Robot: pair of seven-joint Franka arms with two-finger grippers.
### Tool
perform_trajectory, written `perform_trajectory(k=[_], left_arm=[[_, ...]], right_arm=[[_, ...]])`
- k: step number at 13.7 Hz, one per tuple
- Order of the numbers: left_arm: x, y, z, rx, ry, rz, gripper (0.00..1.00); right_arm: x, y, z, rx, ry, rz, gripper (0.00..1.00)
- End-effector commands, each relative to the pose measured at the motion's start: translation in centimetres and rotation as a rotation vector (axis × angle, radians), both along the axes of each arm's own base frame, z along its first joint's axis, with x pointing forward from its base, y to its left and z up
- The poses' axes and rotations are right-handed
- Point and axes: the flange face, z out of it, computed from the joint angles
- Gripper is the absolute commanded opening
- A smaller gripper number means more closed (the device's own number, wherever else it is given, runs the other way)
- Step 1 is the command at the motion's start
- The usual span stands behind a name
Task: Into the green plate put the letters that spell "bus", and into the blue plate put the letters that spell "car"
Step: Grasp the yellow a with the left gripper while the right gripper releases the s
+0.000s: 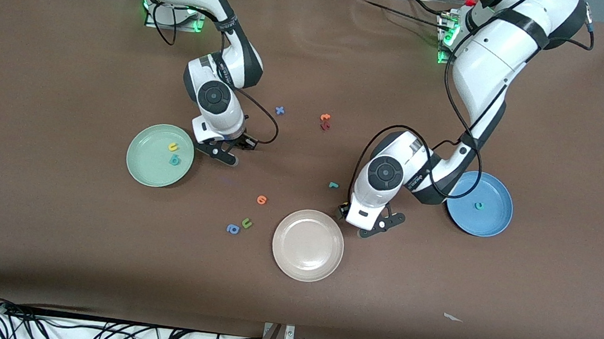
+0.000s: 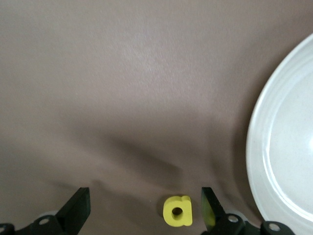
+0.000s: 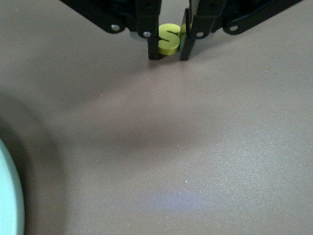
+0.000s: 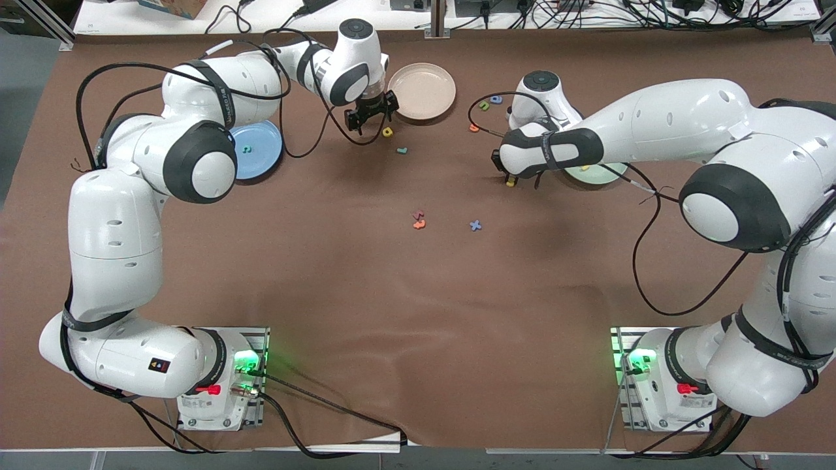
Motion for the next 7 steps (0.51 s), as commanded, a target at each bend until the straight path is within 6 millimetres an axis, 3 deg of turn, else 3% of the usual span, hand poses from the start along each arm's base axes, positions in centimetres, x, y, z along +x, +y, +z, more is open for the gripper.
perform_trajectory(k=[1, 3, 4, 7], left_arm=[[-0.2, -1.4, -0.3, 0.008, 0.007, 0.027, 1.00], [-0.3, -1.5, -0.6, 0.008, 0.012, 0.028, 0.99], [-0.3, -1.5, -0.6, 0.009, 0.011, 0.027, 0.97], [-0.4, -1.6, -1.0, 0.010, 0.015, 0.055, 0.81]], right_arm=[[-0.5, -0.2, 0.7, 0.011, -0.005, 0.023, 0.13], [0.3, -1.0, 2.3, 0.012, -0.002, 0.060, 0.11], [1.3, -2.3, 3.8, 0.002, 0.012, 0.083, 0.11], [4.2, -8.3, 6.5, -0.029, 0.060, 0.188, 0.11]])
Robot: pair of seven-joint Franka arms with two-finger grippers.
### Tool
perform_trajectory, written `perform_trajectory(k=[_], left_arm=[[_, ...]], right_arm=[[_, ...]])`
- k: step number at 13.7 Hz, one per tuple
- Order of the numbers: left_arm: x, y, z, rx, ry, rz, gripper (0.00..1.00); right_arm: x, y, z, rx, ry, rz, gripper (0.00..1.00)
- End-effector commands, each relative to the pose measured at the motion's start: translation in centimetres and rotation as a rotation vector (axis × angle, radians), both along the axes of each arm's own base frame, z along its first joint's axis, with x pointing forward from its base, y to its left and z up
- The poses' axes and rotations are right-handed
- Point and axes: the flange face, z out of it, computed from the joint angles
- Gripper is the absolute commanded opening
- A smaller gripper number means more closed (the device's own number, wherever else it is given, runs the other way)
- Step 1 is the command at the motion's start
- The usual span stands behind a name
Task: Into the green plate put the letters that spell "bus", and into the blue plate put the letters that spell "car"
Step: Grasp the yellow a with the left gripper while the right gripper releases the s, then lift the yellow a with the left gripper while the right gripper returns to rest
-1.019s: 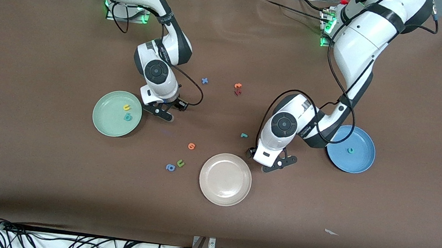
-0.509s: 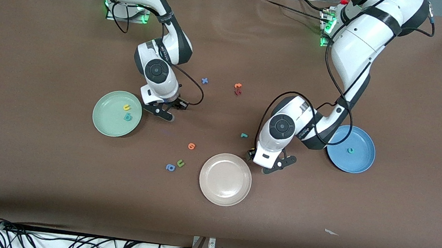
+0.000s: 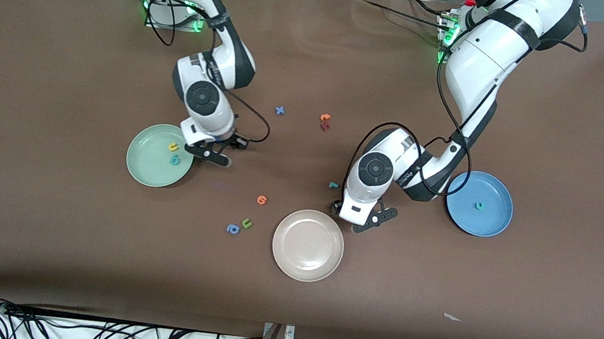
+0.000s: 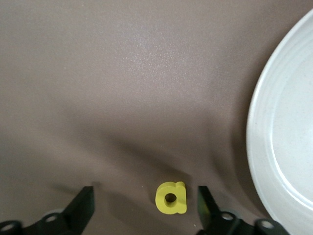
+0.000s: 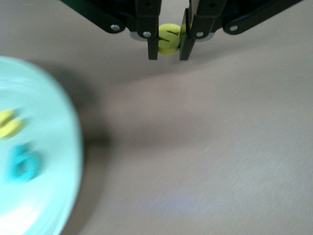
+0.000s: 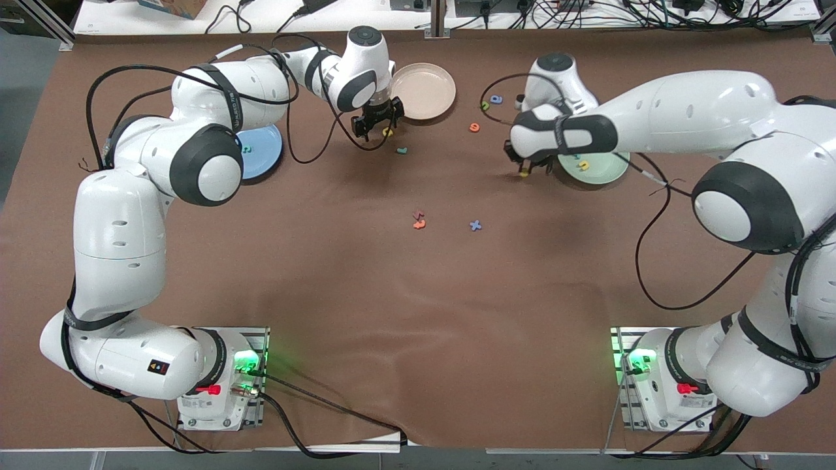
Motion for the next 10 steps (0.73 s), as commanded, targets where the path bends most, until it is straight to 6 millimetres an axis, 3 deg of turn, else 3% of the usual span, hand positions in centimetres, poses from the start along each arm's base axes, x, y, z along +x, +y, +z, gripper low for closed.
perform_trajectory(k=[1, 3, 5, 6, 7, 9, 10], left_arm=[[0.4, -0.4, -0.2, 0.005, 0.006, 0.044, 0.76], [0.4, -0.5, -0.2, 0.003, 0.005, 0.053, 0.66], [0.4, -0.4, -0.2, 0.003, 0.005, 0.063, 0.55], [0.4, -0.4, -0.2, 0.003, 0.005, 0.065, 0.52], [0.4, -0.4, -0.2, 0.003, 0.005, 0.066, 0.50], [0.4, -0.4, -0.2, 0.005, 0.004, 0.090, 0.46], [0.4, -0.5, -0.1, 0.005, 0.003, 0.092, 0.46]], right_arm=[[2.3, -6.0, 3.0, 0.000, 0.028, 0.108, 0.11], [3.6, -10.7, 3.3, -0.009, 0.047, 0.184, 0.13], [4.2, -13.8, 3.0, -0.015, 0.058, 0.216, 0.30], [4.4, -14.7, 3.0, -0.015, 0.061, 0.208, 0.74], [4.5, -14.8, 3.2, -0.013, 0.067, 0.204, 1.00], [4.9, -14.1, 4.5, 0.003, 0.086, 0.190, 1.00], [5.7, -13.5, 6.4, 0.020, 0.093, 0.180, 1.00]])
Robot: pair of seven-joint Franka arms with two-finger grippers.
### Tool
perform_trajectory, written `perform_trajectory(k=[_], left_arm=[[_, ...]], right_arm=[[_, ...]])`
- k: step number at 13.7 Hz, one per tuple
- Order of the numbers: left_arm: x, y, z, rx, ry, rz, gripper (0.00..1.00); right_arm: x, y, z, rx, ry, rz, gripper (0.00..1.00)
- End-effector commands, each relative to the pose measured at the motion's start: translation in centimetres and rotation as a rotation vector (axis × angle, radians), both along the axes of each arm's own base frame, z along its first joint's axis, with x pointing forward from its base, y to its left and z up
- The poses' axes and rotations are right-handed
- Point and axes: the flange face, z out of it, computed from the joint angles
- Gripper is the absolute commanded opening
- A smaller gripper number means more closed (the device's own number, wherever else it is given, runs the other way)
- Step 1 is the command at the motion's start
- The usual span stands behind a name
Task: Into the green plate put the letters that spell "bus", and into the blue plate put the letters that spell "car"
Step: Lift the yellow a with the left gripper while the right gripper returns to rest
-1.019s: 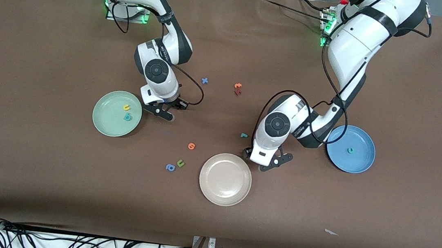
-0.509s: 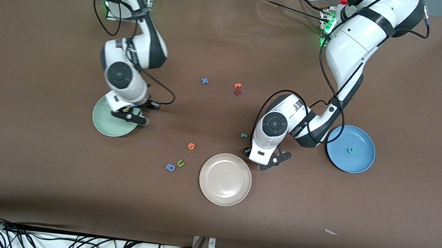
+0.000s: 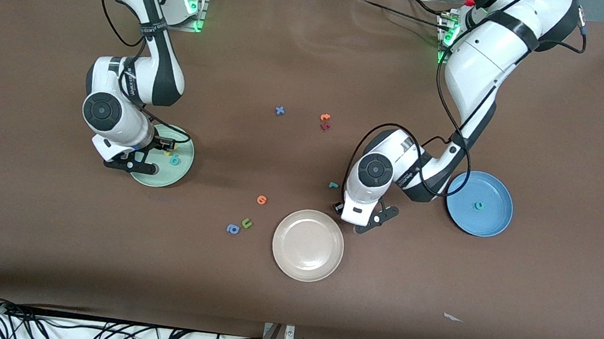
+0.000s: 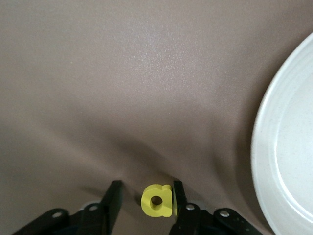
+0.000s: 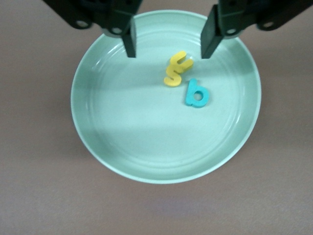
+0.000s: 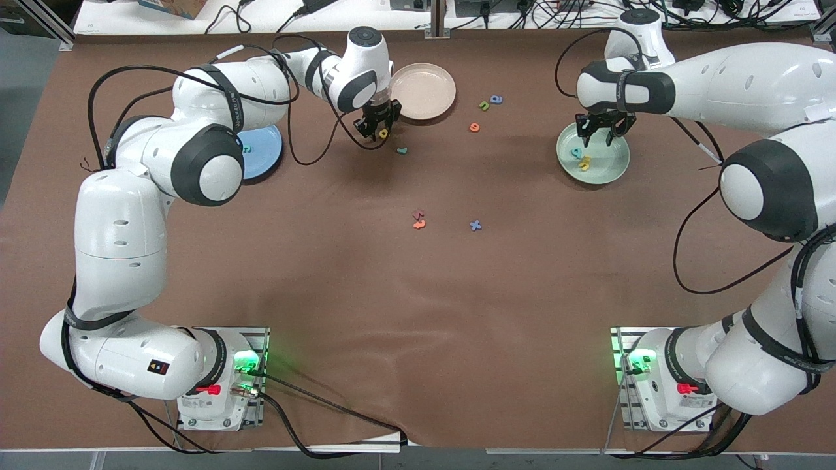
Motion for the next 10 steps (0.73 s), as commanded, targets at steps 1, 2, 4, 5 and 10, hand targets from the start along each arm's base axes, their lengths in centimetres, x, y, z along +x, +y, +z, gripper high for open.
perform_trajectory(k=[1, 2, 4, 5, 10], left_arm=[[0.4, -0.3, 0.0, 0.004, 0.004, 0.027, 0.45], [0.3, -0.4, 0.0, 0.004, 0.004, 0.031, 0.43], [0.3, -0.5, 0.1, 0.004, 0.003, 0.045, 0.39], [0.3, -0.5, 0.1, 0.004, 0.003, 0.046, 0.38], [0.3, -0.4, 0.1, 0.004, 0.003, 0.046, 0.32]], right_arm=[[1.8, 2.0, 5.3, 0.049, 0.030, -0.005, 1.00], [2.8, 2.7, 8.0, 0.054, 0.037, 0.000, 1.00], [4.6, 3.3, 13.6, 0.060, 0.021, 0.010, 1.00], [5.3, 2.9, 15.9, 0.060, 0.004, 0.009, 1.00], [5.4, -3.1, 28.0, 0.106, -0.113, -0.070, 1.00]])
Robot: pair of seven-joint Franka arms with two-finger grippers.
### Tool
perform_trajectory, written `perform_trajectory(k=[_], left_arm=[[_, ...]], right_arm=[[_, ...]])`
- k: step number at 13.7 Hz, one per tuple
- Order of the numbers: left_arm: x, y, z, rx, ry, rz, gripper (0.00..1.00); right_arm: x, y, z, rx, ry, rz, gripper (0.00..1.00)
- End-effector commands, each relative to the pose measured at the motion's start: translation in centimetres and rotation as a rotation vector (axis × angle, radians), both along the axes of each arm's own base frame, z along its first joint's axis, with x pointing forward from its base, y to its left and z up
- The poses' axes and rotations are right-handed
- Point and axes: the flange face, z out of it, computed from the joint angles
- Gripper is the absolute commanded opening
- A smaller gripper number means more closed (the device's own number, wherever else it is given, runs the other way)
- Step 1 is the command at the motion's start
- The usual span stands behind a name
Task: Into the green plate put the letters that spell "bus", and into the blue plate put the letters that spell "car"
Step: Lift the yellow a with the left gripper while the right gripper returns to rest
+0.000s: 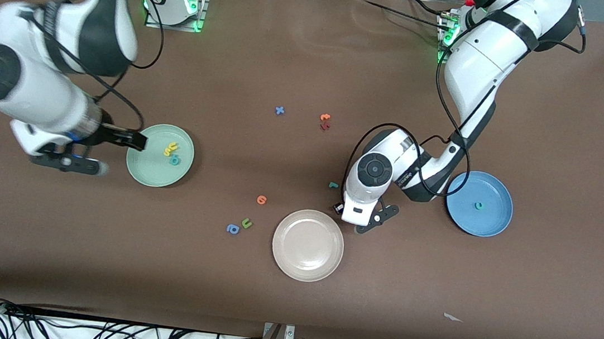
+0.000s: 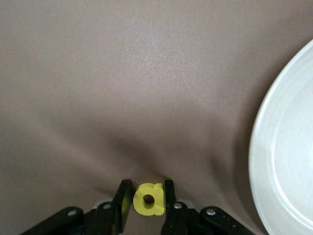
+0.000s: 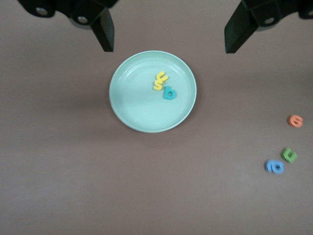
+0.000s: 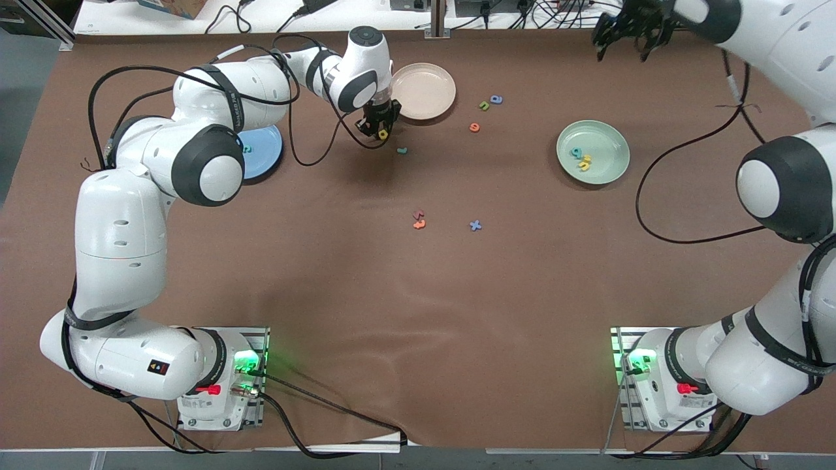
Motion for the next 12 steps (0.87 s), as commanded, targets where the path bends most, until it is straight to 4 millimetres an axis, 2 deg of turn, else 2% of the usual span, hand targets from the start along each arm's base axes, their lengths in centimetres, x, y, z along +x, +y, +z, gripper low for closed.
perform_trajectory(k=[1, 3, 5, 7, 8, 9, 12], left_arm=[[0.3, -0.3, 0.0, 0.004, 0.005, 0.014, 0.32], [0.3, -0.3, 0.0, 0.004, 0.005, 0.013, 0.30], [0.4, -0.2, 0.1, 0.004, 0.004, 0.013, 0.30], [0.7, 0.2, 0.3, 0.002, 0.001, 0.014, 0.28], [0.8, 0.3, 0.6, 0.003, -0.003, 0.013, 0.28], [1.1, 0.6, 1.3, 0.007, -0.013, 0.006, 0.27], [2.2, 3.6, 3.0, 0.034, 0.033, -0.061, 0.26]], right_arm=[[-1.6, -2.4, 5.2, 0.048, 0.002, -0.020, 1.00], [-2.5, -3.8, 7.8, 0.038, 0.023, -0.028, 1.00], [-3.6, -3.1, 10.7, 0.003, 0.050, -0.010, 1.00], [-3.8, -3.7, 11.5, 0.019, 0.024, -0.012, 1.00], [-3.5, -4.9, 11.2, 0.037, 0.007, -0.014, 1.00], [-4.1, -5.1, 11.3, 0.062, 0.006, 0.005, 1.00], [-5.3, -6.5, 10.6, 0.047, -0.026, 0.021, 1.00]])
